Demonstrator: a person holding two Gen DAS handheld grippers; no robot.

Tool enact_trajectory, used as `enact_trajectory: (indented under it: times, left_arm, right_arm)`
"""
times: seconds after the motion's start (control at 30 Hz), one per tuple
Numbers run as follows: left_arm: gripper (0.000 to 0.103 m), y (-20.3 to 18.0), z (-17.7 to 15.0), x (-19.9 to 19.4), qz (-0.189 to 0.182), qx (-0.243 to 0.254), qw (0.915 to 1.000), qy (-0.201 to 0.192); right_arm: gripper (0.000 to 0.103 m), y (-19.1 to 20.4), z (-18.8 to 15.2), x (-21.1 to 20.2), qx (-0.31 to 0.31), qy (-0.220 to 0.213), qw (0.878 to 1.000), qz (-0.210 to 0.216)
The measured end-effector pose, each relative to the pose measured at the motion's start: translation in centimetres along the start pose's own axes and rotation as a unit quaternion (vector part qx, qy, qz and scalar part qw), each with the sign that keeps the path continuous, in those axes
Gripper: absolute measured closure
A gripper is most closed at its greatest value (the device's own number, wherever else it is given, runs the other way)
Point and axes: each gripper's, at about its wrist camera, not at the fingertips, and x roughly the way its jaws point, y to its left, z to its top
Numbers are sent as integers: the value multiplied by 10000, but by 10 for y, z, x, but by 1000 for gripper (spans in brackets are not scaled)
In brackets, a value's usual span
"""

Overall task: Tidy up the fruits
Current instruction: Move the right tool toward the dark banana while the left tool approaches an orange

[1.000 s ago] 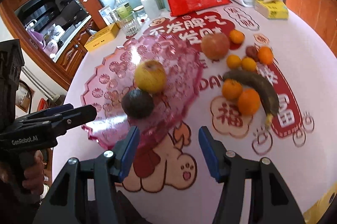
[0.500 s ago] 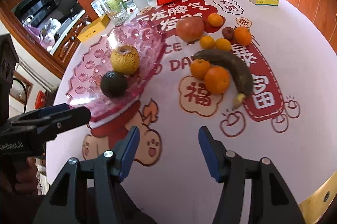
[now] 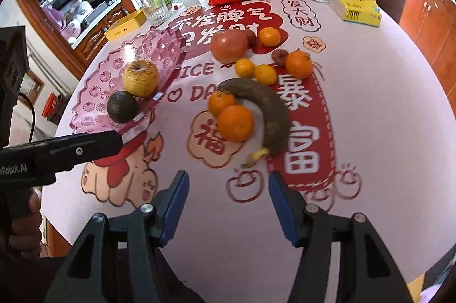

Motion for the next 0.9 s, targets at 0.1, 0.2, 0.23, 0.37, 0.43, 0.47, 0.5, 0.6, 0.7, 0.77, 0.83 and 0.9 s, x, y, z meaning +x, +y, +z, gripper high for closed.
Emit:
enact_trajectory:
  times: [0.1, 0.2, 0.23, 0.37, 0.43, 0.47, 0.5, 0.6, 0.7, 0.77, 0.83, 0.9]
  left_arm:
    - [10, -12, 0, 7, 23, -131, 9999, -29]
    - [10, -25, 1, 14, 36, -284, 9996, -84]
    - [10, -28, 2, 17, 38, -339, 9994, -107]
    - [10, -40, 4, 29, 70, -597, 9980, -187]
    - [10, -42, 7, 34, 87, -721, 9971, -205]
    - [10, -43, 8, 37, 102, -807, 9965, -211]
    - [10, -44, 10, 41, 124, -889, 9957, -210]
    - [10, -45, 14, 50, 185, -1127, 9933, -189]
    - [10, -43, 18, 60, 206, -1354, 9905, -116]
    - [10, -42, 20, 67, 199, -1477, 9888, -61]
    - [11, -39, 22, 73, 181, -1596, 9870, 10]
    - [14, -37, 25, 81, 203, -1719, 9848, 130]
  right_arm:
    - [44, -12, 4, -1, -250, -49, 9997, -19]
    - [44, -24, 8, -2, -563, -95, 9983, -77]
    - [44, -27, 9, -2, -643, -110, 9978, -68]
    - [44, -41, 15, -3, -1041, -249, 9943, -35]
    - [44, -46, 20, -4, -1217, -345, 9920, -24]
    - [44, -48, 22, -3, -1318, -401, 9905, -7]
    - [44, -51, 25, -2, -1411, -455, 9889, 15]
    - [44, -55, 33, 1, -1613, -568, 9852, 94]
    - [44, -56, 41, 8, -1863, -691, 9799, 185]
    - [44, -54, 44, 12, -2018, -774, 9761, 246]
    - [44, -53, 46, 18, -2168, -836, 9720, 354]
    - [44, -52, 47, 26, -2286, -837, 9689, 437]
